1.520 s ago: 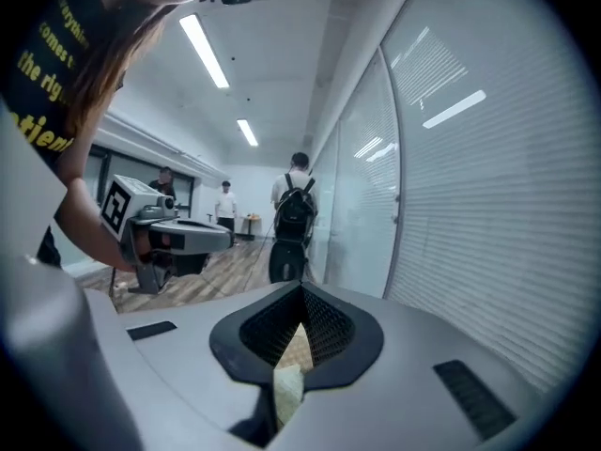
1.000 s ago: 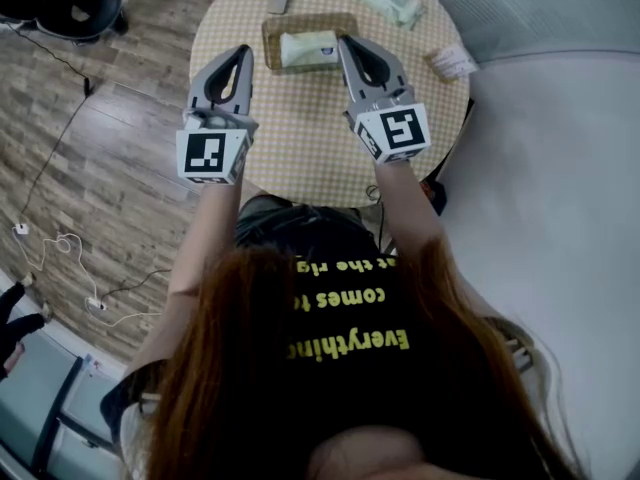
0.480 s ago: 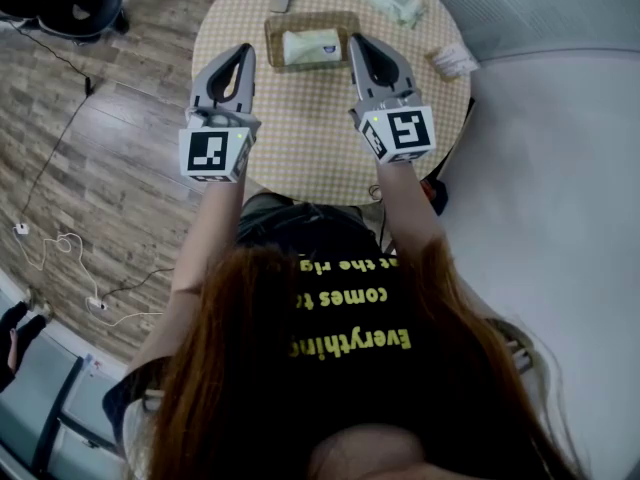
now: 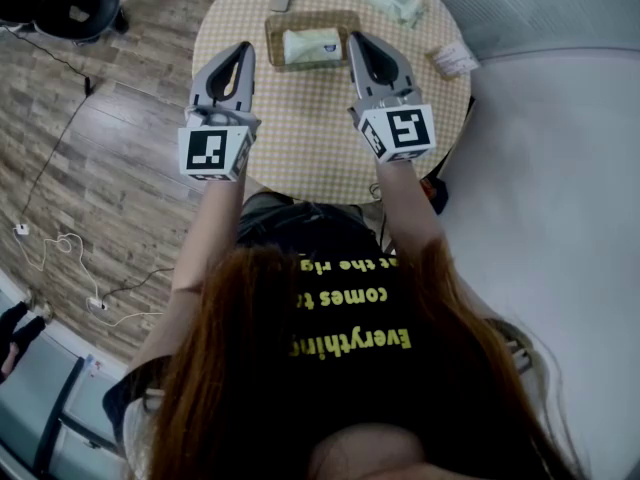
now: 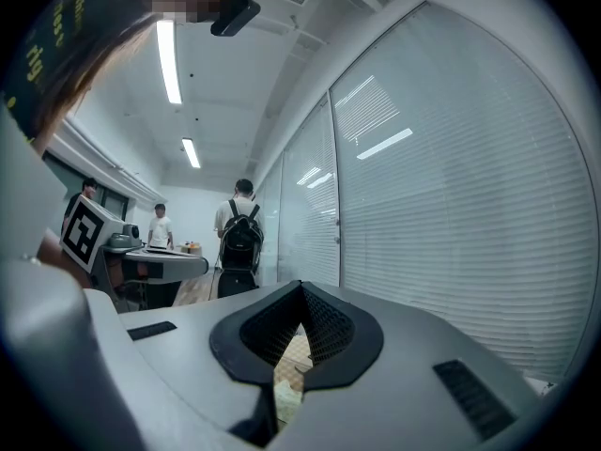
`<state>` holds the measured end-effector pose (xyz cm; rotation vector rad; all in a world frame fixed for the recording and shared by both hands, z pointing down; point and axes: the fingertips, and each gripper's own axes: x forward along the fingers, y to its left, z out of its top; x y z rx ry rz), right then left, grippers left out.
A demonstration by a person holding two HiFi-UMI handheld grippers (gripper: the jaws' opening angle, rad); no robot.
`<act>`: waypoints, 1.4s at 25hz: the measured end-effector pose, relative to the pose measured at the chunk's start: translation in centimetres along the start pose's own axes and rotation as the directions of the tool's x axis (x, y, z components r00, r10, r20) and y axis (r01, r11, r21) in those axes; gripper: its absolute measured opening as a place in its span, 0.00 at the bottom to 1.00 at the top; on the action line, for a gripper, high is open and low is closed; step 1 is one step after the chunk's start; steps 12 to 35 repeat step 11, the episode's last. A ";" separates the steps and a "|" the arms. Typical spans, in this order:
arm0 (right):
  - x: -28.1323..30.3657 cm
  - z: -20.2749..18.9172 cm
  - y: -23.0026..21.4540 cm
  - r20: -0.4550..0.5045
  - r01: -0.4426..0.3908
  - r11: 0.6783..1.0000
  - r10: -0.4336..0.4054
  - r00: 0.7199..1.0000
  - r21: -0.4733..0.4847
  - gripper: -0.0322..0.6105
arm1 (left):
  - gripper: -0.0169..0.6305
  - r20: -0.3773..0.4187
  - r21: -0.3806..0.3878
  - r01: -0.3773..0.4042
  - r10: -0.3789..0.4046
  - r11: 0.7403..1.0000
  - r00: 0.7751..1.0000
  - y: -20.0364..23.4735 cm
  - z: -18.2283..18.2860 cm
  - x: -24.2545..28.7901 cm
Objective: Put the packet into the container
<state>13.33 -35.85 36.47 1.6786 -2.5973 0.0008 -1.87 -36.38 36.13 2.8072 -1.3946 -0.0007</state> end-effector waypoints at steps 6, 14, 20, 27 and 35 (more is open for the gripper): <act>0.2 -0.1 -0.3 0.000 0.006 1.000 -0.006 1.000 0.003 0.07 | 0.03 0.015 -0.005 -0.001 0.001 1.000 1.000 0.1 0.2 0.2; 0.2 -0.2 -0.1 -0.003 0.005 1.000 -0.005 1.000 -0.004 0.07 | 0.03 0.022 -0.009 0.004 -0.004 1.000 1.000 0.0 0.5 0.2; 0.2 -0.2 -0.1 -0.003 0.005 1.000 -0.005 1.000 -0.004 0.07 | 0.03 0.022 -0.009 0.004 -0.004 1.000 1.000 0.0 0.5 0.2; 0.2 -0.2 -0.1 -0.003 0.005 1.000 -0.005 1.000 -0.004 0.07 | 0.03 0.022 -0.009 0.004 -0.004 1.000 1.000 0.0 0.5 0.2; 0.2 -0.2 -0.1 -0.003 0.005 1.000 -0.005 1.000 -0.004 0.07 | 0.03 0.022 -0.009 0.004 -0.004 1.000 1.000 0.0 0.5 0.2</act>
